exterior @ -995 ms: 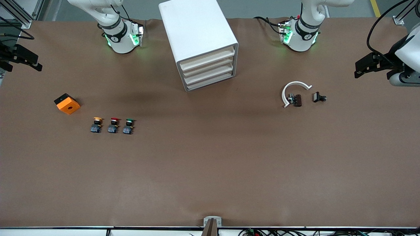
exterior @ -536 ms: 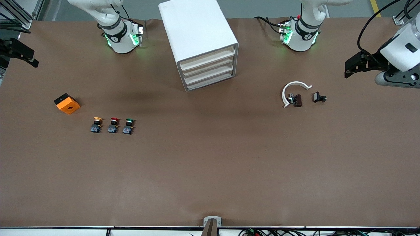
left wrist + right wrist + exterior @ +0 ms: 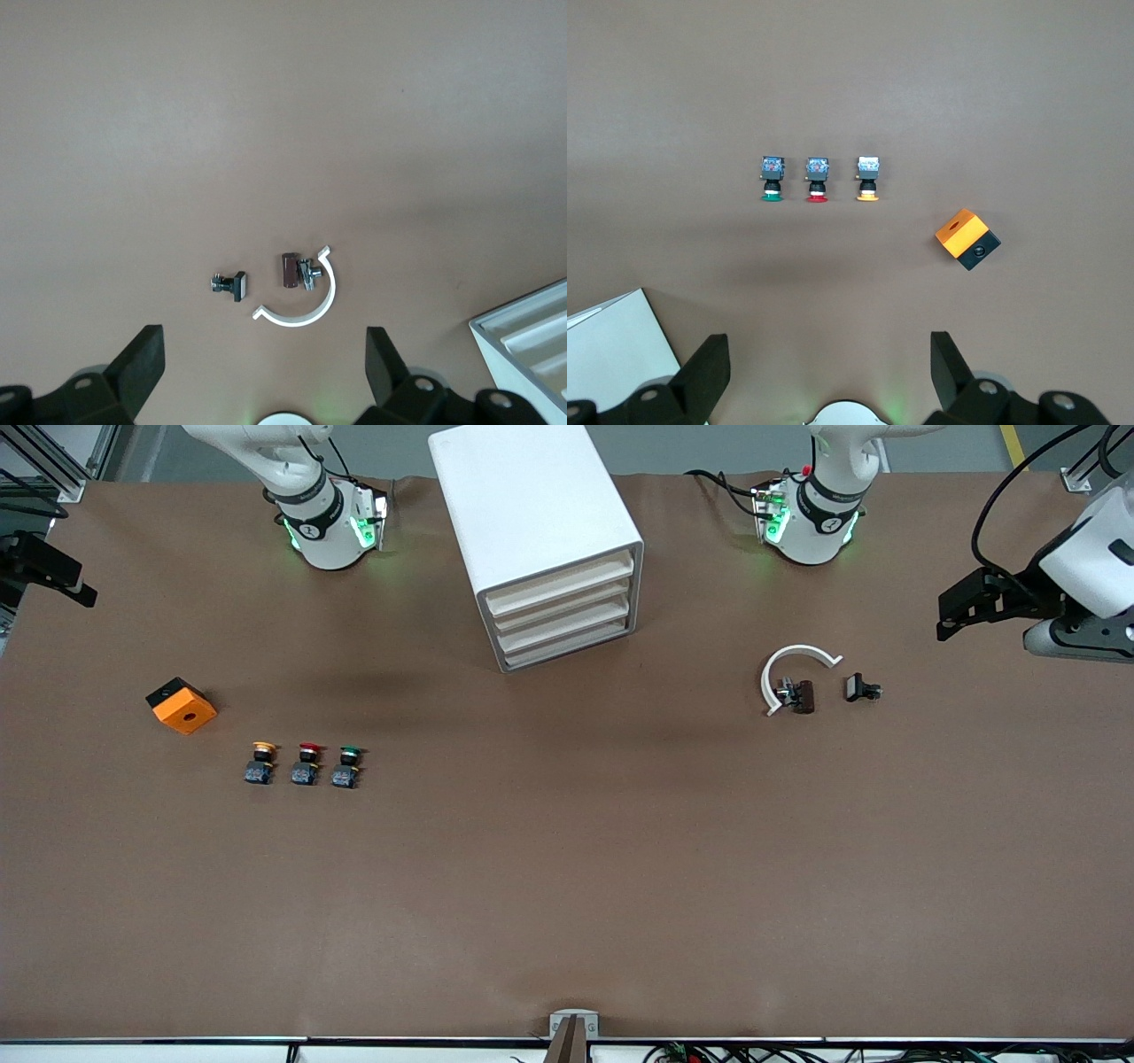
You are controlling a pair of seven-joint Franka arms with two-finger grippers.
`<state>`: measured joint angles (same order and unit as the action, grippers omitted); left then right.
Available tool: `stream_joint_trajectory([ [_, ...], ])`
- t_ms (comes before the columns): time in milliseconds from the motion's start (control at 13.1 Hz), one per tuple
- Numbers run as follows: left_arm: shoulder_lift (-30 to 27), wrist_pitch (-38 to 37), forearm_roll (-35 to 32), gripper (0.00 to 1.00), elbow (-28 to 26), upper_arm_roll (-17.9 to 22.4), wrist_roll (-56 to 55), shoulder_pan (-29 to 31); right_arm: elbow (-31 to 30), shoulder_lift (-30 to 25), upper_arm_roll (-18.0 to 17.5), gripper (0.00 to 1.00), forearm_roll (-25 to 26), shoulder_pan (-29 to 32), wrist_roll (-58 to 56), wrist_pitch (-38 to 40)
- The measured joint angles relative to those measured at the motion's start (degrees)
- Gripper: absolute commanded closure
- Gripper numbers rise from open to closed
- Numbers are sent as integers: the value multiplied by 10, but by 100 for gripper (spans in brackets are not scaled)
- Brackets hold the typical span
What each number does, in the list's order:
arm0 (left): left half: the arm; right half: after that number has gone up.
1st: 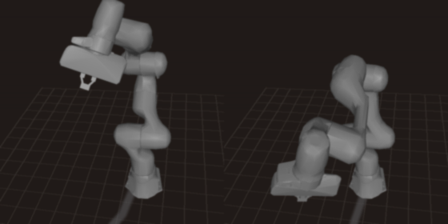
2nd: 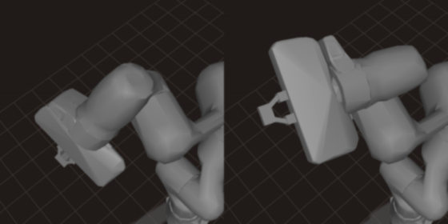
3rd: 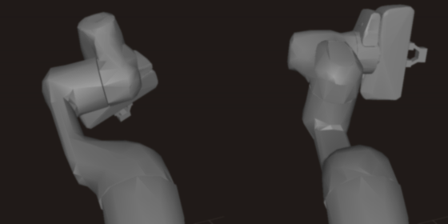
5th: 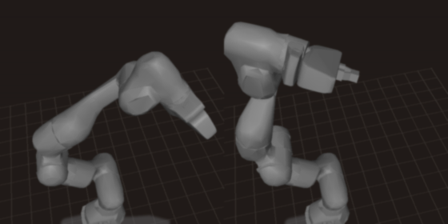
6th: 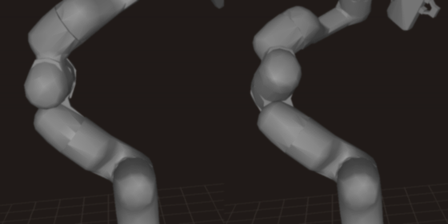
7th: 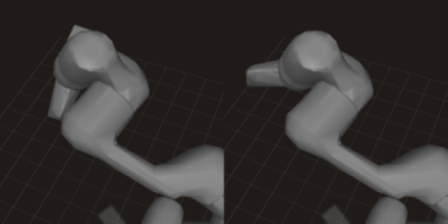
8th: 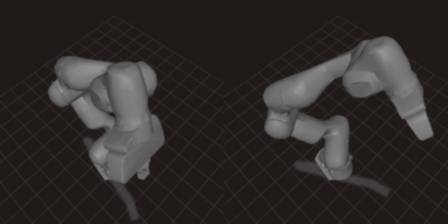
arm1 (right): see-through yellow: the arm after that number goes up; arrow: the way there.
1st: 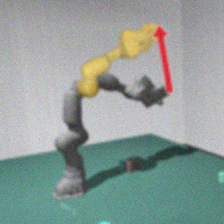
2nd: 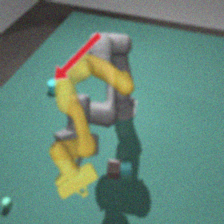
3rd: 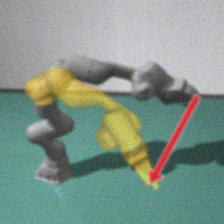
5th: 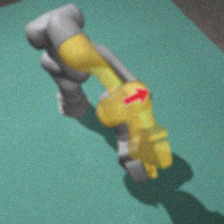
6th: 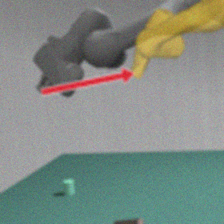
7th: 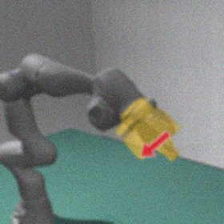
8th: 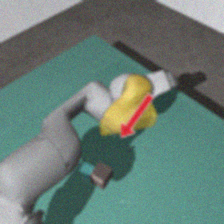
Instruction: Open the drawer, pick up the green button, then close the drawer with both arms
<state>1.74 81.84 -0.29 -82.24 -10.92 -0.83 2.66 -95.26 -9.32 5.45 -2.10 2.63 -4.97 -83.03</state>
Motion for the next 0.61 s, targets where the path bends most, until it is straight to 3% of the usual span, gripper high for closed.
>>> stream_joint_trajectory([
  [306, -91, 69, 0, 0, -122, -2, -1, 2, 0, -1, 0, 0, -1, 0, 0, 0],
  [612, -120, 76, 0, 0, -151, -2, -2, 4, 0, -2, -4, 0, 1, -1, 0, -16],
])
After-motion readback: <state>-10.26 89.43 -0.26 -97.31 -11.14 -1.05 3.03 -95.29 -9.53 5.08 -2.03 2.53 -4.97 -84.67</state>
